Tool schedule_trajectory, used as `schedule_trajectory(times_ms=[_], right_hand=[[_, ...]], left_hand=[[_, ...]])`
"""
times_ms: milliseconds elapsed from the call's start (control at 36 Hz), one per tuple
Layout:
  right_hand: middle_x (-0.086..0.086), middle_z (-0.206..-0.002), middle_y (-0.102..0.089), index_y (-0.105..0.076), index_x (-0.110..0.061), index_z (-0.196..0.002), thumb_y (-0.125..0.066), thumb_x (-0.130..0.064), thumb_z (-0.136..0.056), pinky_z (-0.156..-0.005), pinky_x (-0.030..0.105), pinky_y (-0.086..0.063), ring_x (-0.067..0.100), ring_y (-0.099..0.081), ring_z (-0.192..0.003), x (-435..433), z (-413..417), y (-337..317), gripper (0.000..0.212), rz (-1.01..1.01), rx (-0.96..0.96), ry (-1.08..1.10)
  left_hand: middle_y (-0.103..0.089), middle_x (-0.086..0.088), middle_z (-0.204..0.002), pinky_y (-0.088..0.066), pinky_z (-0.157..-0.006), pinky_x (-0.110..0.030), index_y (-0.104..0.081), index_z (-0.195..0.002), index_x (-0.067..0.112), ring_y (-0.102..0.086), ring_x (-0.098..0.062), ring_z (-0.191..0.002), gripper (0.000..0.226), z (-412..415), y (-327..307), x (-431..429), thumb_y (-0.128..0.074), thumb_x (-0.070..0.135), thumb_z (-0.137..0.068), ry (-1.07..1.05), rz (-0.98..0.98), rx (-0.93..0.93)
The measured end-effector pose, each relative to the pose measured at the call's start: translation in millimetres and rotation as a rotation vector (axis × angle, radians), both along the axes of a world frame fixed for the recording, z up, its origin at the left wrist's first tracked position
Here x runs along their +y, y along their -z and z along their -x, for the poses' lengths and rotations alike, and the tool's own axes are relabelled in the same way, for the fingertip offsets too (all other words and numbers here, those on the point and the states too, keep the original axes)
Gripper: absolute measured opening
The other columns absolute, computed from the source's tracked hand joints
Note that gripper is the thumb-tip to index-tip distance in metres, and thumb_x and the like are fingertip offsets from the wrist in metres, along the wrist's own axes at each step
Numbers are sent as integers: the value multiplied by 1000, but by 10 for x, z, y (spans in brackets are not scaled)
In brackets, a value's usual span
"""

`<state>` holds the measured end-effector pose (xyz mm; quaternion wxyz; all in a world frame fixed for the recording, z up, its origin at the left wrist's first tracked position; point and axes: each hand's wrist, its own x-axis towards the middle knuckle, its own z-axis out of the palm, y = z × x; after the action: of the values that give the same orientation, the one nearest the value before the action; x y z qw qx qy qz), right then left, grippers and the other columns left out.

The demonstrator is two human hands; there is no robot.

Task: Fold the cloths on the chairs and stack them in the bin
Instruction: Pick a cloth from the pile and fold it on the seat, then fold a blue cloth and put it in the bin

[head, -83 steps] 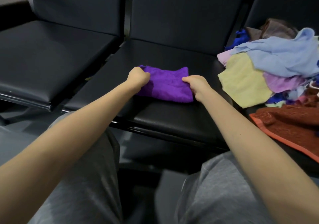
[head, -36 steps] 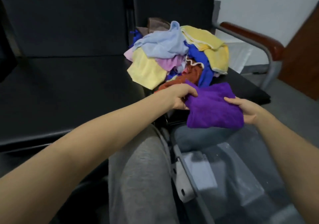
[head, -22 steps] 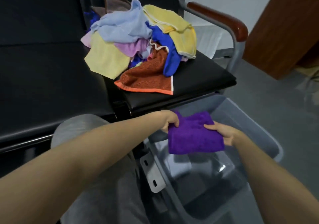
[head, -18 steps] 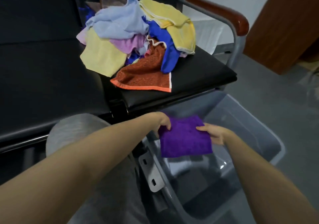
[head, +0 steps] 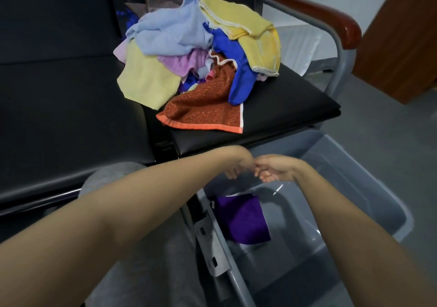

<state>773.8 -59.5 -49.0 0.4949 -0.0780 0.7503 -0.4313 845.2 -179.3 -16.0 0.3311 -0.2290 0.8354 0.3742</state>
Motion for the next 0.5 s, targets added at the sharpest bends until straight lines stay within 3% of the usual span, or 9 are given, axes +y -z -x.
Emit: schedule_trajectory(times_ms=[83, 194, 306, 361, 389, 444, 500], right_hand=[[-7, -46, -51, -54, -10, -83, -36, -15, -100, -40, 14, -37, 0, -43, -37, -147, 71, -342, 26, 111, 7, -48], [-4, -38, -34, -49, -6, -78, -30, -22, -103, -34, 13, -21, 2, -20, -28, -226, 127, -670, 35, 118, 91, -178], [-3, -32, -28, -45, -7, -77, -30, -22, -104, -31, 13, -16, 2, -14, -25, -536, 119, -952, 34, 240, 218, -124], [-3, -32, -33, -46, -8, -73, -38, -18, -103, -32, 14, -14, 2, -16, -26, -733, 126, -1055, 32, 275, 323, -84], [-3, -34, -37, -49, -9, -74, -43, -17, -101, -34, 15, -16, 3, -19, -27, -834, 131, -1096, 28, 277, 391, -86], [-4, -41, -43, -55, -12, -82, -53, -16, -96, -37, 19, -22, 5, -28, -30, -1026, 117, -1146, 15, 245, 547, -117], [-6, -52, -42, -58, -13, -94, -61, -13, -90, -40, 15, -27, 1, -35, -37, -1184, 74, -1163, 5, 207, 689, -175]], left_hand=[[-56, -9, -79, -48, -66, -24, -55, -85, 2, -57, -17, -71, 28, 157, -258, -73, -50, 27, -96, -27, -46, 38], [-59, -4, -80, -50, -56, -17, -58, -81, 9, -56, -10, -65, 19, 205, -659, -313, -53, 21, -94, 10, -62, 105], [-66, -5, -74, -45, -56, -18, -65, -73, 9, -57, -14, -63, 23, 79, -958, -689, -55, 18, -91, 10, -40, 545], [-65, -9, -92, -45, -66, -24, -65, -89, 9, -59, -18, -82, 16, 14, -1002, -896, -62, 25, -87, 94, 166, 744], [-61, -10, -105, -44, -76, -29, -62, -102, 10, -58, -23, -98, 26, -1, -989, -990, -65, 28, -84, 163, 323, 757], [-41, -11, -136, -34, -101, -39, -43, -132, 17, -37, -31, -128, 62, -43, -873, -1152, -66, 40, -79, 297, 630, 566], [-15, -7, -153, -22, -112, -47, -20, -147, 21, -17, -33, -140, 84, -95, -735, -1264, -61, 50, -80, 295, 723, 449]])
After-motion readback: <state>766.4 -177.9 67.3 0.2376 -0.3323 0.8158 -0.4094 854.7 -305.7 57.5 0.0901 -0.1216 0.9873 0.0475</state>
